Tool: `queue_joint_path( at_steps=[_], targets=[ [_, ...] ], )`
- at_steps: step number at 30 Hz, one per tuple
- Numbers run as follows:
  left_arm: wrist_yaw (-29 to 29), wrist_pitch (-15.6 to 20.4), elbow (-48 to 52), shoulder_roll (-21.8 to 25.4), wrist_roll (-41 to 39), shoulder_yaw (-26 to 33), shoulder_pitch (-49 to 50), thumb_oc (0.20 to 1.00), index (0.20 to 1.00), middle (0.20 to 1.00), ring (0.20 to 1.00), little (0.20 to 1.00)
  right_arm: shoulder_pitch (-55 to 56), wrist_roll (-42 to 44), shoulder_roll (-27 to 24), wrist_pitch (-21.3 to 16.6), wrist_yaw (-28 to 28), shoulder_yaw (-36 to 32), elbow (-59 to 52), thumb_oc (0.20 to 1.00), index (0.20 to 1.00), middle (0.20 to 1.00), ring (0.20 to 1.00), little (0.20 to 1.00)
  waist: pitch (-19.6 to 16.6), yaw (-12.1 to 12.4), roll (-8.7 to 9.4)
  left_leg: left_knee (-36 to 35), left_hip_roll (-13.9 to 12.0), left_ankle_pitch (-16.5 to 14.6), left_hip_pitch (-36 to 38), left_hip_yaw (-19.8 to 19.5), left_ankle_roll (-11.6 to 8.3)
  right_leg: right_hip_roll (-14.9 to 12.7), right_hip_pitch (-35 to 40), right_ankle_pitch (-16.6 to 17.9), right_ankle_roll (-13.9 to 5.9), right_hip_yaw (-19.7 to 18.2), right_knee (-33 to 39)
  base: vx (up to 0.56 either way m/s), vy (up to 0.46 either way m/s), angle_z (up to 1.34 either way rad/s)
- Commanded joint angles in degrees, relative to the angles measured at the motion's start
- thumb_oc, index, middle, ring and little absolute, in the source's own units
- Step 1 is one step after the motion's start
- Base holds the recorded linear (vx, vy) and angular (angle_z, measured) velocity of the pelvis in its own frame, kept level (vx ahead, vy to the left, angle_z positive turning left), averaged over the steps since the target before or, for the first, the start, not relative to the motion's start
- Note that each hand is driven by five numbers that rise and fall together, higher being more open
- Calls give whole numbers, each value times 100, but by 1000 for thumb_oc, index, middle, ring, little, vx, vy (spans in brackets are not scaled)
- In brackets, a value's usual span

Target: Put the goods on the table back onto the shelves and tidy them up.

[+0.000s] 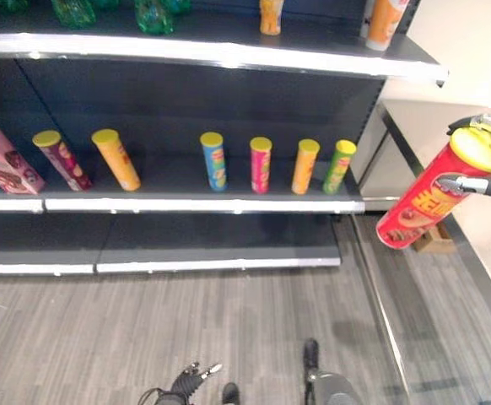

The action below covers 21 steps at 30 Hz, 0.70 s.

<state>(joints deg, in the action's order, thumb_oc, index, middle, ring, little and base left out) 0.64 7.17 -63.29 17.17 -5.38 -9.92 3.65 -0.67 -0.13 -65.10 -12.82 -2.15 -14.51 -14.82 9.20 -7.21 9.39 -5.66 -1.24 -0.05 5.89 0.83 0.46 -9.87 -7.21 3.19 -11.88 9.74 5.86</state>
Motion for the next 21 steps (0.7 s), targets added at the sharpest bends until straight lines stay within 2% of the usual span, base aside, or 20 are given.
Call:
queue_joint_path(
  at_steps=[1,5,6,7,8,9,12,13,14,16,17,18,19,20,21],
  targets=[
    [-58,128,193,61,209,76,-108,1000,1000,1000,1000,1000,-170,-95,-112,-90,-252,-766,93,200,200,200,200,200,73,84,-47,91,270,-662,326,165,-166,324,-26,496,154,296,-159,253,-52,53],
    [-42,102,310,60,172,91,-57,1000,1000,1000,1000,1000,-31,-151,-74,-114,-120,-727,-96,200,200,200,200,200,-52,68,-34,471,170,-1015,467,112,-224,349,232,419,279,473,-183,295,-109,52],
    [-73,94,478,51,113,91,86,1000,1000,1000,1000,1000,-101,-120,-92,-162,2,-577,-231,200,200,200,200,200,-101,70,-60,1060,59,-1347,432,198,-336,392,418,263,364,550,-217,273,-111,12],
    [-73,94,479,51,113,95,88,1000,1000,1000,1000,1000,-109,-121,-93,-161,2,-568,-229,200,200,200,200,200,-101,65,-63,1079,55,-1360,424,197,-337,395,419,263,365,551,-217,313,-114,6],
    [-101,88,617,43,36,58,157,1000,1000,1000,1000,1000,-260,-26,-141,-181,124,-319,-267,200,200,200,200,200,-90,114,-85,1847,-39,-1380,257,357,-544,442,653,73,464,595,-199,181,-56,5],
    [-100,85,751,49,-60,80,216,1000,1000,1000,1000,1000,-427,-9,-180,-194,176,-92,-299,200,200,200,200,200,-5,178,-145,2624,-189,-1298,26,414,-695,549,853,-5,567,566,-156,184,-64,11],
    [-37,73,1022,44,-282,104,235,1000,1000,1000,1000,1000,-779,24,-241,-184,241,304,-383,200,200,200,200,200,272,354,-91,4275,-343,-383,-788,454,-1109,545,1127,-192,789,614,-86,36,-16,8],
    [-37,71,1025,45,-284,117,234,1000,1000,1000,1000,1000,-823,22,-242,-188,237,341,-365,200,200,200,200,200,278,338,-104,4339,-366,-402,-827,440,-1115,565,1121,-189,797,620,-86,0,0,0],
    [-38,67,1097,50,-317,118,253,1000,1000,1000,1000,1000,-876,-3,-291,-162,247,411,-349,200,200,200,200,200,323,369,-89,4439,-521,-281,-962,539,-1124,579,1158,-275,807,648,-86,29,7,-14],
    [-75,120,1309,72,-442,145,361,1000,1000,1000,1000,1000,-924,-64,-444,-160,287,582,-329,200,200,200,200,200,358,403,-112,4107,-982,-202,-1059,742,-1006,551,1203,-351,762,671,-86,126,81,15],
    [-83,120,1332,57,-517,160,381,1000,1000,1000,1000,1000,-965,-53,-465,-162,323,664,-366,200,200,200,200,200,355,428,-125,3585,-1163,-282,-938,765,-935,494,1211,-367,692,615,-86,247,310,29],
    [-58,166,1381,82,-651,160,357,1000,1000,1000,1000,1000,-1117,15,-500,-197,370,855,-390,200,200,200,200,200,318,460,-155,2350,-1530,-314,-790,608,-895,350,1197,-447,549,468,-86,238,396,12],
    [-25,168,1377,86,-693,164,351,1000,1000,1000,1000,1000,-1219,50,-521,-216,366,969,-373,200,200,200,200,200,278,471,-202,1606,-1684,-130,-697,450,-917,294,1177,-511,501,381,-86,160,328,-1],
    [-24,168,1376,83,-693,170,351,1000,1000,1000,1000,1000,-1243,50,-523,-218,364,990,-364,200,200,200,200,200,269,463,-192,1540,-1668,-80,-680,460,-915,282,1163,-502,503,381,-86,103,262,-14],
    [7,190,1348,85,-714,167,345,1000,1000,1000,1000,1000,-1317,74,-548,-244,354,1046,-361,200,200,200,200,200,227,462,-260,999,-1884,242,-692,295,-979,234,1157,-560,452,317,-86,126,291,-23]
  ],
)
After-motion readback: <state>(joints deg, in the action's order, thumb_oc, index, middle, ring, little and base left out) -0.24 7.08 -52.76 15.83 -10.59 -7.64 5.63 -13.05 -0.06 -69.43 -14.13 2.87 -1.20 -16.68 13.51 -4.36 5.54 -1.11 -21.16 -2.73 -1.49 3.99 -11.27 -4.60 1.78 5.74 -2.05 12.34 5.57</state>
